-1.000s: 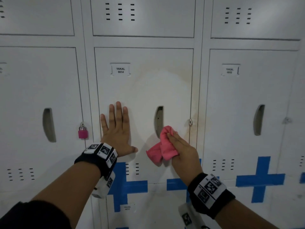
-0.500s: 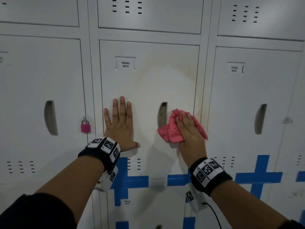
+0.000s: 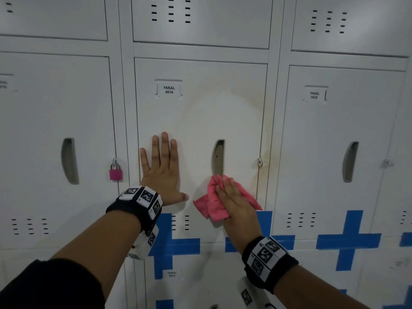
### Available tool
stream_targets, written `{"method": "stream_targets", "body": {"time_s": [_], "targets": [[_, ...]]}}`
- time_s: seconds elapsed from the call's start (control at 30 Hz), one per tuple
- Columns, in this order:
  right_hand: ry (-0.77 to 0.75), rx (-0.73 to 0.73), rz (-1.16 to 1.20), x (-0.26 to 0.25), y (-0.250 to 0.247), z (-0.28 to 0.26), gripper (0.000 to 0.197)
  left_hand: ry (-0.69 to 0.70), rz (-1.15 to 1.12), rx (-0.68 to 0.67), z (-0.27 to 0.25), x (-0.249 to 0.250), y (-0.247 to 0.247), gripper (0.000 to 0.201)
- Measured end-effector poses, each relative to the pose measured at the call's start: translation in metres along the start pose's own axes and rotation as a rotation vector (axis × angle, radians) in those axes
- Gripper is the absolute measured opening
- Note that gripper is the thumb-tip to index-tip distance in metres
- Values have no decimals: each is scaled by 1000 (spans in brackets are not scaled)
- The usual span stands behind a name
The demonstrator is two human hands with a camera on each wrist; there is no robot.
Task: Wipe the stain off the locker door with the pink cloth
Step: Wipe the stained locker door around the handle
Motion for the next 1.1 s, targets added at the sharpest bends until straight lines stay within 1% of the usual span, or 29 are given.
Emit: {"method": "stream_targets", "body": {"time_s": [0.1, 0.2, 0.23, 0.3, 0.37, 0.4, 0.43, 0.5, 0.57, 0.63, 0.7, 0.77, 0.8, 0.87, 0.97, 1.1], "targets": [[2, -43, 49, 1, -2, 2, 66, -5, -2, -7, 0, 0, -1, 158], [21, -20, 200, -6, -22, 11, 70, -13, -2, -9, 0, -1, -1, 159], [37, 5, 256, -10, -32, 19, 71, -19, -1, -9, 0, -1, -1, 160], [43, 115, 319, -20, -59, 40, 69, -34, 0, -7, 0, -2, -1, 162], [30, 239, 275, -27, -82, 65, 68, -40, 6, -9, 0, -2, 0, 161], [27, 265, 233, -29, -88, 78, 68, -38, 10, -12, 0, -2, 0, 161], [31, 251, 199, -31, -90, 90, 69, -35, 11, -13, 0, -2, 0, 161], [39, 125, 113, -33, -78, 105, 70, -31, 11, -18, 0, -2, 0, 160], [-39, 50, -68, -41, -62, 105, 65, -34, 13, -24, 0, -3, 0, 158], [-132, 63, -188, -46, -49, 97, 64, -26, 15, -21, 0, -2, 0, 158], [-216, 63, -293, -45, -35, 90, 57, -15, 11, -17, 0, -1, 0, 158], [-306, 18, -386, -42, -17, 78, 62, -13, 13, -11, 0, -1, 0, 157], [-345, -18, -416, -42, -10, 71, 63, -14, 16, -8, 0, -1, 0, 157], [-408, -97, -458, -38, 5, 55, 57, -10, 20, 1, 1, -1, 0, 157], [-488, -209, -447, -33, 19, 36, 50, -3, 19, 7, 1, -1, 0, 157], [-610, -242, -501, -38, 15, 26, 47, -10, 28, -3, 0, -2, 0, 157]]}}
Point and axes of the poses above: each hand's wrist, its own z-axis towards the middle knuckle, its own y-axis out of the palm, x = y × z, the point moved 9 cm from there along z, towards the middle knuckle, and after that the axes turned 3 degrees about y, right-handed, at the moved point
